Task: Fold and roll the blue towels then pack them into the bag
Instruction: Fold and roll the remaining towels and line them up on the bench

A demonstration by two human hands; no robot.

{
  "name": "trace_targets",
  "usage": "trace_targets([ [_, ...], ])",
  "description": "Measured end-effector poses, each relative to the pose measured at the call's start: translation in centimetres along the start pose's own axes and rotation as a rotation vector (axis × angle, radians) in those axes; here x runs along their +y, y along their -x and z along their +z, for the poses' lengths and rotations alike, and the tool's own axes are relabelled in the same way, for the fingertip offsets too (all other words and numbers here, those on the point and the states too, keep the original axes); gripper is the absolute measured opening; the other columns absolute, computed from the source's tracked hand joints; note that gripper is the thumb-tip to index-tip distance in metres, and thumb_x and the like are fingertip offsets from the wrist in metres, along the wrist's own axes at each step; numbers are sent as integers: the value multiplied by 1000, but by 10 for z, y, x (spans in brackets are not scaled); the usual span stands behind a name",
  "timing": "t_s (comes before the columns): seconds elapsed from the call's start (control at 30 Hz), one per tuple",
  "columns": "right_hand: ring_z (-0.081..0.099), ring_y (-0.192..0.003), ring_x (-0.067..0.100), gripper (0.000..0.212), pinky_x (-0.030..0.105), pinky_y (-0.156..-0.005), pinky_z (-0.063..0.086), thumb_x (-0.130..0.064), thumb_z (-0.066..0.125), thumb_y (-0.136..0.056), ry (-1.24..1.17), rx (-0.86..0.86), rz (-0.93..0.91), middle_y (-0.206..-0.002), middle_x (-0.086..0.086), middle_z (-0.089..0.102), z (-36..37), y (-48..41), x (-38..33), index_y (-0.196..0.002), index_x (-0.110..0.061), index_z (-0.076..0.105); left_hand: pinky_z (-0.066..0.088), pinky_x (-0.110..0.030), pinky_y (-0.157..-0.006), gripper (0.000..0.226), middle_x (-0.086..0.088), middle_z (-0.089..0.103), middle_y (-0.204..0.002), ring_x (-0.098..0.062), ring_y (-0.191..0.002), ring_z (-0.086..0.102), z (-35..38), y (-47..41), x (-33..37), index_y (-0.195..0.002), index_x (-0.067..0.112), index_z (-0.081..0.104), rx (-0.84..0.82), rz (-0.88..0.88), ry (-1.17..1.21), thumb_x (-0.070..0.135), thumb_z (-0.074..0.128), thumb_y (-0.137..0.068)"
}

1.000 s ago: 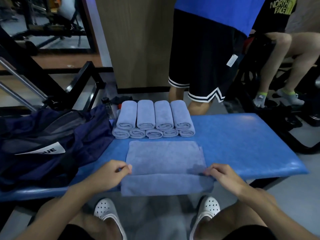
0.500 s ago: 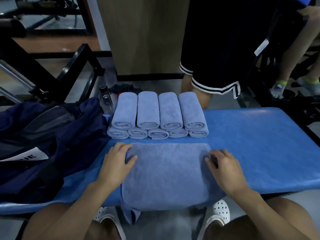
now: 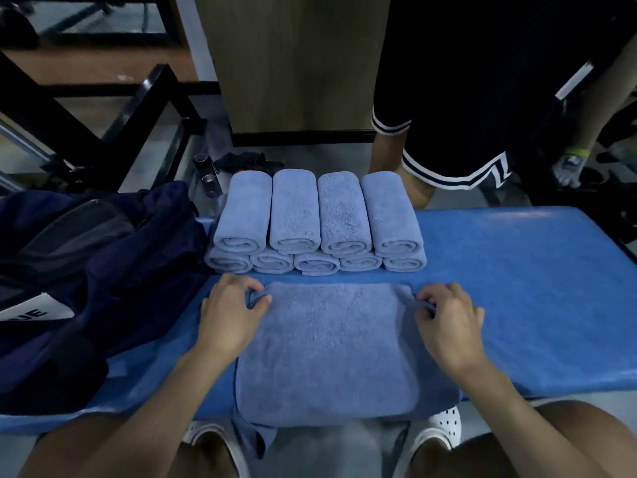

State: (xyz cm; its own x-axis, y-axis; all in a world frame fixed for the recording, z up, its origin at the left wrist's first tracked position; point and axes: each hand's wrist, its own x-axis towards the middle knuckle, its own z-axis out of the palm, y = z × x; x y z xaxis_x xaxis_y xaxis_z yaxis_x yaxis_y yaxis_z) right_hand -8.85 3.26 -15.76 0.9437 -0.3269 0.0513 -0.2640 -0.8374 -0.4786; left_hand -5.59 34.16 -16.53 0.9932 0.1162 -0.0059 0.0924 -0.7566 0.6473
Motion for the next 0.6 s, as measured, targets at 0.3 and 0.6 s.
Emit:
trace_targets([
  [0.3,54,-75,17,48,30,-71,43,2,59,-84,-488,-45,15,-80,-5,55,-21,10,3,-124,-22,47,44,-14,-66,25,9,61,-86,-2,-70,54,-15,19,16,-97,35,58,48,38,381,13,67,-91],
  [0.6,58,-81,28,16,37,-73,43,-7,67,-84,-109,-90,-35,-74,-7,58,-19,17,21,-92,-19,58,47,-19,-64,18,1,65,-73,-13,-73,63,-19,24,0,-73,23,69,-145,90,117,10,76,-83],
])
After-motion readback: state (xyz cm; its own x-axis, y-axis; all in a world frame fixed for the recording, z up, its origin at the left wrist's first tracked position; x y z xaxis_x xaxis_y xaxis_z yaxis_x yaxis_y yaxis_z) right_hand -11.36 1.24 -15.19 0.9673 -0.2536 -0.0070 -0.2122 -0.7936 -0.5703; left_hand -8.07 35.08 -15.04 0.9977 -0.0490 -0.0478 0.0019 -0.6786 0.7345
